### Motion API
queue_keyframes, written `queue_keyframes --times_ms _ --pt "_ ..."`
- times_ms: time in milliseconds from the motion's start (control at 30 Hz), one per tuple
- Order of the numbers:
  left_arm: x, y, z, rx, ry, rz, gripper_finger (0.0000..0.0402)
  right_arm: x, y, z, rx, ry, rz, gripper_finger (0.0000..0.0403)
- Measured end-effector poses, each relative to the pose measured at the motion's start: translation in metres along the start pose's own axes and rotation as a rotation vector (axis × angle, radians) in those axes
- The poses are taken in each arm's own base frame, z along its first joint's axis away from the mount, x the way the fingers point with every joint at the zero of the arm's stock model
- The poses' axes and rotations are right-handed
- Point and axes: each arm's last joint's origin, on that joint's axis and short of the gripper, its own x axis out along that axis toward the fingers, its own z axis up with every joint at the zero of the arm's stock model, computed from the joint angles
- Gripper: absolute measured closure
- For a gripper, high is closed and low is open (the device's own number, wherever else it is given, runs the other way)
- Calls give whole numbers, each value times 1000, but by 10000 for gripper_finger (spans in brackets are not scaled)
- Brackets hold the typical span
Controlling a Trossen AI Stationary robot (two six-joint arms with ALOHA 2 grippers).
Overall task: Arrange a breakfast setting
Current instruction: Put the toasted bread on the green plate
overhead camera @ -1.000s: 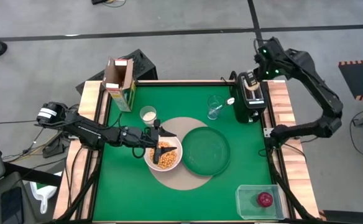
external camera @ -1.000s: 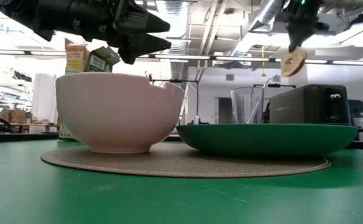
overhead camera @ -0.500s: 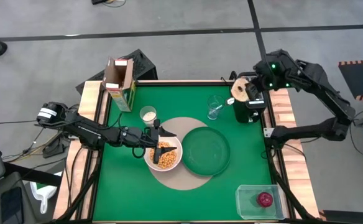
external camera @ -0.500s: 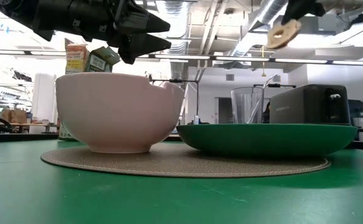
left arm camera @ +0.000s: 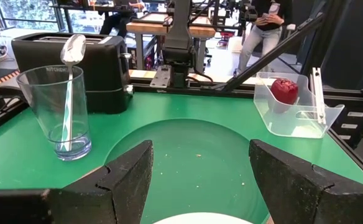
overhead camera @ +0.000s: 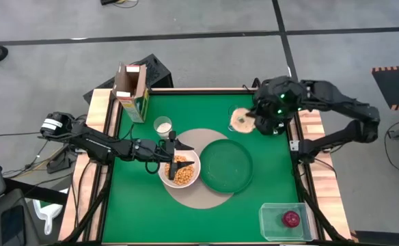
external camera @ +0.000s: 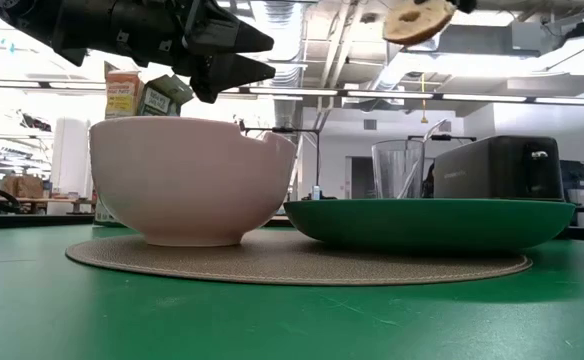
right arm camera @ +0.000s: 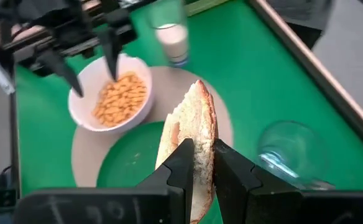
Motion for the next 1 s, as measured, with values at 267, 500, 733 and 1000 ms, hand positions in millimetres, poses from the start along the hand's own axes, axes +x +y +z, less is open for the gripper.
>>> queue_keyframes --times_ms 267,500,733,1000 --pt "0 0 0 4 1 0 150 35 31 -1 -102 95 45 327" --pt "0 0 0 12 2 -1 150 53 51 -5 -192 113 81 327" --pt "0 0 0 11 1 -1 150 71 40 -38 -167 101 132 327" --pt "0 0 0 18 -2 -6 150 102 28 -81 -80 72 236 327"
